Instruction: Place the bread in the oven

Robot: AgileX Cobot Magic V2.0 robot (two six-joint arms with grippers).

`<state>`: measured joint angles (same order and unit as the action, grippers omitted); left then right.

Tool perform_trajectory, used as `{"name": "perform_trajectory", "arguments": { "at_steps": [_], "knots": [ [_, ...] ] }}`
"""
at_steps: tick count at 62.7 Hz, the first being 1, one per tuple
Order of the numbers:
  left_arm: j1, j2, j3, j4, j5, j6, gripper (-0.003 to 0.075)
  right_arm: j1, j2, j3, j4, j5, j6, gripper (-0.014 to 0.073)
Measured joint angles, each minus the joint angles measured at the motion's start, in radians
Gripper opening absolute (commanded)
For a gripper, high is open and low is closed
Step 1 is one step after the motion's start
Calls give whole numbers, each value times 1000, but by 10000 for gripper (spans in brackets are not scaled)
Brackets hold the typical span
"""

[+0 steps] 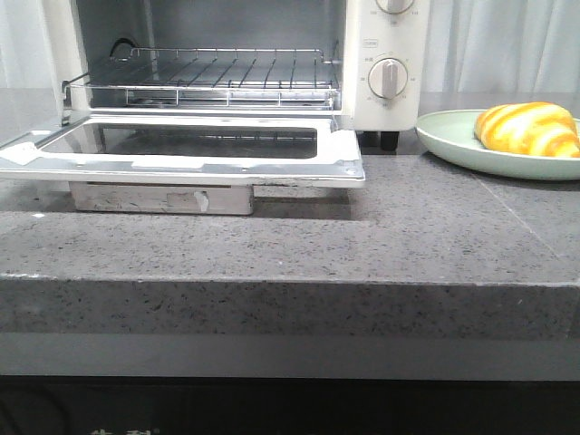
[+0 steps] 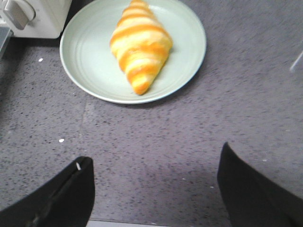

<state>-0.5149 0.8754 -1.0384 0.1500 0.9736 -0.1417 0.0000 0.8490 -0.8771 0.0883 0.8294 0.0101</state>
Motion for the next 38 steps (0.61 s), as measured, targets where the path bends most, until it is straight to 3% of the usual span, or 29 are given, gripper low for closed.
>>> {"name": "perform_trajectory", "arguments": {
  "at_steps": [14,38],
  "knots": [
    [0,-118,79,7,0,-16,-18,0,274,-140,70,30,-46,559],
    [0,-128,80,8,0,-16,-18,0,641,-356,77,56,-50,559]
  ]
}}
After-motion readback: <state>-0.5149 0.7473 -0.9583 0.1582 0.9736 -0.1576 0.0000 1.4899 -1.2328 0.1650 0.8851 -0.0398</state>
